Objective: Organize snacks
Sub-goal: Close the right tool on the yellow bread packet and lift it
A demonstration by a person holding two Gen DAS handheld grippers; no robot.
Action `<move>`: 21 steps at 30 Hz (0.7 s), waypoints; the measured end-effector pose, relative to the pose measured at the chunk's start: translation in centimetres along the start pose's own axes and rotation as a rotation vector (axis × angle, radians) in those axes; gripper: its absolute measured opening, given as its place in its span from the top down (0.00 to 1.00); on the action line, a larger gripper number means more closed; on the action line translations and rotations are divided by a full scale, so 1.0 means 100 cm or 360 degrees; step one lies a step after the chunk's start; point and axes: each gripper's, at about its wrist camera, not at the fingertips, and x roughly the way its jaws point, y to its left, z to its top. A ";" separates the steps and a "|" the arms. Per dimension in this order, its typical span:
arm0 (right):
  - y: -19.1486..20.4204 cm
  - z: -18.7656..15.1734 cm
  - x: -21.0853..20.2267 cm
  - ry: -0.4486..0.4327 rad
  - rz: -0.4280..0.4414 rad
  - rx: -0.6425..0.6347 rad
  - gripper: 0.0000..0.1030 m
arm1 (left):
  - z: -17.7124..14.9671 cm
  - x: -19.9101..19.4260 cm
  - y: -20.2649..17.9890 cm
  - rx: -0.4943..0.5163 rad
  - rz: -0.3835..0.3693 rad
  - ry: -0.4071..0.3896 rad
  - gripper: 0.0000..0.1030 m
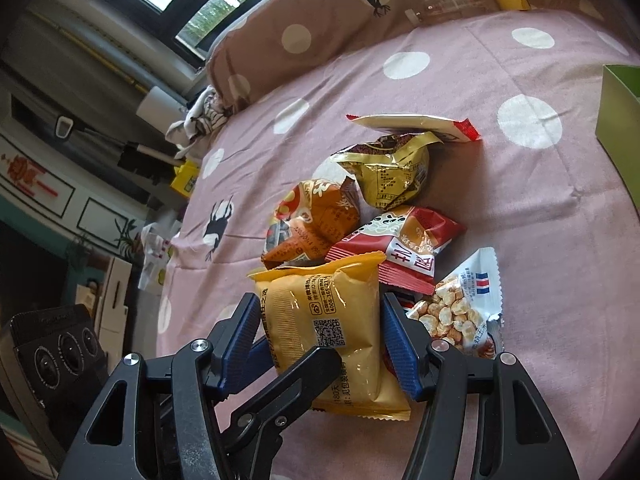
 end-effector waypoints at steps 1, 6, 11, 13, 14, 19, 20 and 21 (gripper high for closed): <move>0.000 0.000 -0.001 -0.0003 0.0000 -0.0004 0.38 | 0.000 -0.001 0.000 0.0003 -0.0001 -0.0008 0.61; 0.009 -0.003 -0.012 -0.0065 -0.0015 -0.0065 0.38 | 0.000 -0.008 -0.009 0.0039 0.0014 -0.0064 0.62; 0.021 -0.004 -0.024 -0.0136 -0.0024 -0.0118 0.38 | 0.001 -0.017 -0.018 0.0081 0.0036 -0.0137 0.62; 0.024 -0.004 -0.029 -0.0161 -0.0021 -0.0127 0.38 | 0.001 -0.021 -0.020 0.0090 0.0029 -0.0163 0.62; 0.025 -0.004 -0.031 -0.0173 -0.0022 -0.0131 0.38 | 0.001 -0.022 -0.022 0.0095 0.0025 -0.0175 0.62; 0.028 -0.004 -0.045 -0.0227 -0.0026 -0.0141 0.38 | 0.001 -0.029 -0.031 0.0122 0.0004 -0.0223 0.62; 0.028 -0.004 -0.048 -0.0239 -0.0029 -0.0144 0.38 | 0.001 -0.030 -0.033 0.0126 -0.0002 -0.0232 0.62; 0.029 -0.004 -0.051 -0.0252 -0.0032 -0.0147 0.38 | 0.001 -0.031 -0.034 0.0130 -0.0006 -0.0240 0.62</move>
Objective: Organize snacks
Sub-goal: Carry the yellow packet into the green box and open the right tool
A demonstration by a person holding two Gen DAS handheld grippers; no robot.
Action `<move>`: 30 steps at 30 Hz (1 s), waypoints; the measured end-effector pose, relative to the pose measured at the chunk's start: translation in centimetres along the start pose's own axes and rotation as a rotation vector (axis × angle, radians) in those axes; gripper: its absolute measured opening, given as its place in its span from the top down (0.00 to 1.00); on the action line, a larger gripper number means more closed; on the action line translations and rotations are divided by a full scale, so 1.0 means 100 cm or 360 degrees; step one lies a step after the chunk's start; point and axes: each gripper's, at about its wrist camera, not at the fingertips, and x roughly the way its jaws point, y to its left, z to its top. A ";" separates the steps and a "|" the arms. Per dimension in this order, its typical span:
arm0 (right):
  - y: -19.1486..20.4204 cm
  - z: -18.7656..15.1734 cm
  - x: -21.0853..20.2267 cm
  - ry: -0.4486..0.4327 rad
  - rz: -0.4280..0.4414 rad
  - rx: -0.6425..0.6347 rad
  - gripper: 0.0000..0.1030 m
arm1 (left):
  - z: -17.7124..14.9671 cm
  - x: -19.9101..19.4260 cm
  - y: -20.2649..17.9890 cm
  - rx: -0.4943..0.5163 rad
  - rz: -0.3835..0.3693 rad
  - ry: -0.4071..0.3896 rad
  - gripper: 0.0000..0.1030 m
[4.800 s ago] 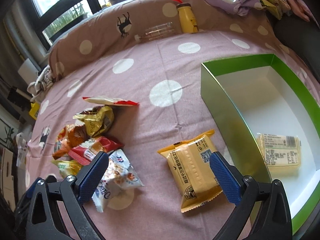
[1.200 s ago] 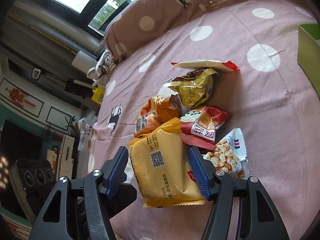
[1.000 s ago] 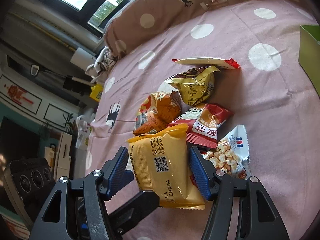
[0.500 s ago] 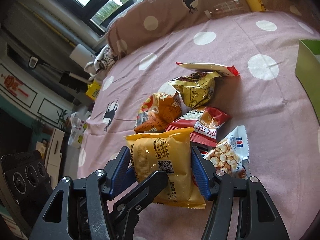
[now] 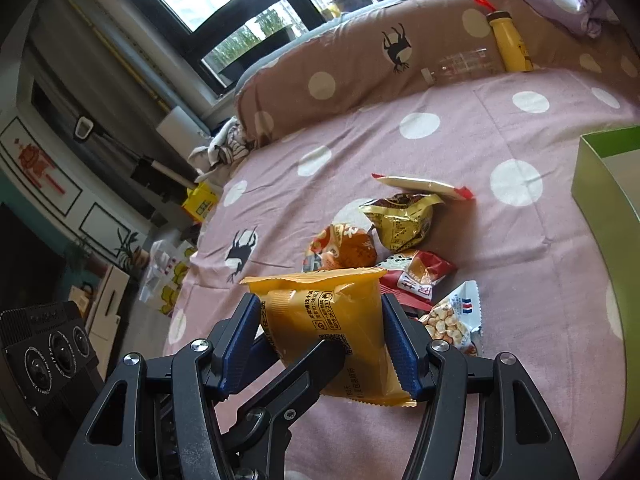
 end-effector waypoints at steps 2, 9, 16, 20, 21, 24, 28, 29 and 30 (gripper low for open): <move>0.000 0.001 -0.004 -0.0019 -0.0007 -0.0005 0.38 | 0.001 -0.002 -0.004 0.0017 0.0002 -0.0016 0.62; -0.004 0.003 -0.013 -0.0053 -0.0023 0.0012 0.38 | 0.004 -0.001 -0.016 0.0052 0.0012 -0.0033 0.62; -0.013 0.009 -0.034 -0.0134 -0.0018 0.0036 0.38 | 0.011 -0.001 -0.034 0.0125 -0.0014 -0.0060 0.62; -0.023 0.013 -0.050 -0.0192 -0.0018 0.0054 0.38 | 0.015 0.001 -0.051 0.0180 -0.0039 -0.0077 0.62; -0.026 0.014 -0.054 -0.0208 -0.0014 0.0061 0.38 | 0.016 0.002 -0.056 0.0195 -0.0045 -0.0082 0.62; -0.037 0.018 -0.065 -0.0247 0.0002 0.0090 0.38 | 0.019 0.004 -0.069 0.0242 -0.0057 -0.0089 0.62; -0.052 0.020 -0.081 -0.0311 0.0013 0.0153 0.38 | 0.022 0.008 -0.088 0.0304 -0.0083 -0.0096 0.62; -0.056 0.021 -0.084 -0.0326 0.0012 0.0170 0.38 | 0.022 0.009 -0.092 0.0316 -0.0089 -0.0097 0.62; -0.060 0.022 -0.088 -0.0343 0.0012 0.0181 0.38 | 0.023 0.011 -0.097 0.0331 -0.0096 -0.0098 0.62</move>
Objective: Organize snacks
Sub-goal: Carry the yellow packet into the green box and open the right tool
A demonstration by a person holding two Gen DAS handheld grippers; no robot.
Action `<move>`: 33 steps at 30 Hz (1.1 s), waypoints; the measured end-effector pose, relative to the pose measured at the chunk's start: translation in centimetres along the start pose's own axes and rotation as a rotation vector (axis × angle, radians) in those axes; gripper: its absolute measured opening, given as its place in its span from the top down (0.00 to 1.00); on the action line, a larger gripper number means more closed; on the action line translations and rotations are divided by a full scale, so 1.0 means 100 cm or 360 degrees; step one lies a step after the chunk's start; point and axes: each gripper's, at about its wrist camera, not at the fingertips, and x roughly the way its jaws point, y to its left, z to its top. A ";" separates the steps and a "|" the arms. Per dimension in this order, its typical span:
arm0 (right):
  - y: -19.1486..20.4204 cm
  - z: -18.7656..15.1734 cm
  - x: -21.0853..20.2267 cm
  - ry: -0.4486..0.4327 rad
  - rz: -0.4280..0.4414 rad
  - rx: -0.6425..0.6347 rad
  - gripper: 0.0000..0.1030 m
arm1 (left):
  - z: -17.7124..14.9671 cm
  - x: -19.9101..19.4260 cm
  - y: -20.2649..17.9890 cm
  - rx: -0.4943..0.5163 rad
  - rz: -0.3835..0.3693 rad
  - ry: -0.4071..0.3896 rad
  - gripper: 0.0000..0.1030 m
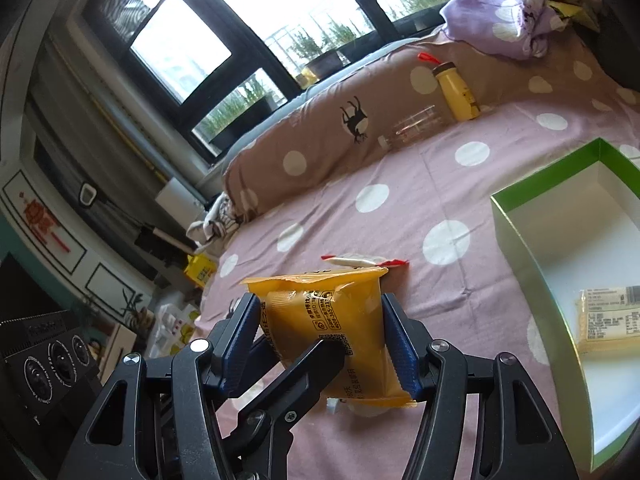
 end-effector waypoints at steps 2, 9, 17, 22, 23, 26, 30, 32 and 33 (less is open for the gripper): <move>-0.007 0.003 -0.006 -0.0029 0.0006 0.0021 0.38 | 0.002 0.003 -0.008 0.0033 -0.0014 -0.0008 0.62; -0.033 0.012 -0.025 -0.0116 -0.0019 0.0123 0.38 | 0.009 0.020 -0.034 0.0119 -0.0086 0.0003 0.62; -0.066 0.018 -0.047 -0.0230 -0.0089 0.0242 0.38 | 0.014 0.042 -0.064 0.0214 -0.0184 0.0040 0.62; -0.086 0.020 -0.055 -0.0281 -0.0147 0.0308 0.38 | 0.014 0.059 -0.079 0.0241 -0.0237 0.0108 0.61; -0.089 0.020 -0.056 -0.0287 -0.0150 0.0323 0.38 | 0.014 0.062 -0.083 0.0258 -0.0243 0.0112 0.61; -0.100 0.020 -0.061 -0.0304 -0.0169 0.0365 0.38 | 0.014 0.067 -0.091 0.0289 -0.0263 0.0127 0.62; -0.111 0.019 -0.065 -0.0316 -0.0213 0.0412 0.38 | 0.012 0.078 -0.100 0.0305 -0.0297 0.0164 0.62; -0.118 0.019 -0.066 -0.0318 -0.0226 0.0435 0.38 | 0.010 0.083 -0.104 0.0314 -0.0309 0.0179 0.62; -0.121 0.019 -0.066 -0.0317 -0.0234 0.0447 0.38 | 0.010 0.085 -0.105 0.0319 -0.0316 0.0189 0.62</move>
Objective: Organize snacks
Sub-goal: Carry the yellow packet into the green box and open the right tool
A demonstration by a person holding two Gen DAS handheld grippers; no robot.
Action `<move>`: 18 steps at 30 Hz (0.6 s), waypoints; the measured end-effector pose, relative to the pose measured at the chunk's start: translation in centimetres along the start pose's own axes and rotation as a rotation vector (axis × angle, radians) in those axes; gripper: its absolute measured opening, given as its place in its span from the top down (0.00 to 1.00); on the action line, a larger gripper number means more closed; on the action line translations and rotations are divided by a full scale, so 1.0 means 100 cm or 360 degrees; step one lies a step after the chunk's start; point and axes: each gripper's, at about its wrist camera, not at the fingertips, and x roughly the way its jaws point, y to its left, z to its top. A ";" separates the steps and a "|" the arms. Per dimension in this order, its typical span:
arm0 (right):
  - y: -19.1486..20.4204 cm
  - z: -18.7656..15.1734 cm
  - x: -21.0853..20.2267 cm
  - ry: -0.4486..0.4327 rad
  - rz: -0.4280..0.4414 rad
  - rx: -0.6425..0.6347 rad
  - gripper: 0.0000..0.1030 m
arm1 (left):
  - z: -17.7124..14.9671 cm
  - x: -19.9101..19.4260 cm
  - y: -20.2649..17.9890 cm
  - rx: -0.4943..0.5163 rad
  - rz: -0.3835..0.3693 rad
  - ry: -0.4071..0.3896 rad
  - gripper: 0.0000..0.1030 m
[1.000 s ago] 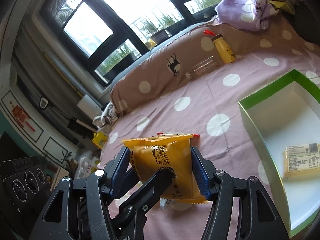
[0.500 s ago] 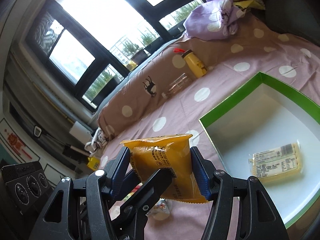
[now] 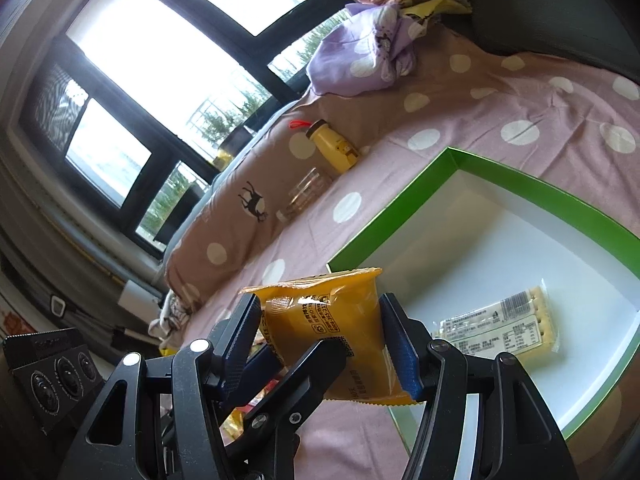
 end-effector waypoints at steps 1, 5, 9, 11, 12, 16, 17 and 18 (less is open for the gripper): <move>-0.003 0.001 0.000 -0.0002 -0.0011 0.0012 0.38 | 0.000 0.003 -0.001 0.0004 -0.0010 0.0008 0.62; -0.014 0.004 -0.002 -0.0014 -0.0057 0.0053 0.38 | 0.001 0.013 -0.007 0.0016 -0.0056 0.0024 0.62; -0.026 0.007 -0.002 -0.0018 -0.0109 0.0098 0.38 | 0.000 0.024 -0.012 0.0023 -0.0094 0.0058 0.62; -0.032 0.008 -0.002 -0.0013 -0.0126 0.0123 0.38 | 0.001 0.030 -0.015 0.0029 -0.0110 0.0082 0.62; -0.036 0.009 -0.002 -0.0010 -0.0134 0.0133 0.38 | 0.001 0.032 -0.017 0.0034 -0.0115 0.0096 0.62; -0.050 0.012 -0.004 -0.0018 -0.0146 0.0186 0.38 | 0.003 0.041 -0.025 0.0068 -0.0136 0.0127 0.62; -0.053 0.012 -0.004 -0.0018 -0.0154 0.0198 0.38 | 0.003 0.044 -0.027 0.0071 -0.0143 0.0138 0.62; -0.056 0.012 -0.004 -0.0016 -0.0161 0.0211 0.38 | 0.003 0.047 -0.028 0.0073 -0.0148 0.0147 0.62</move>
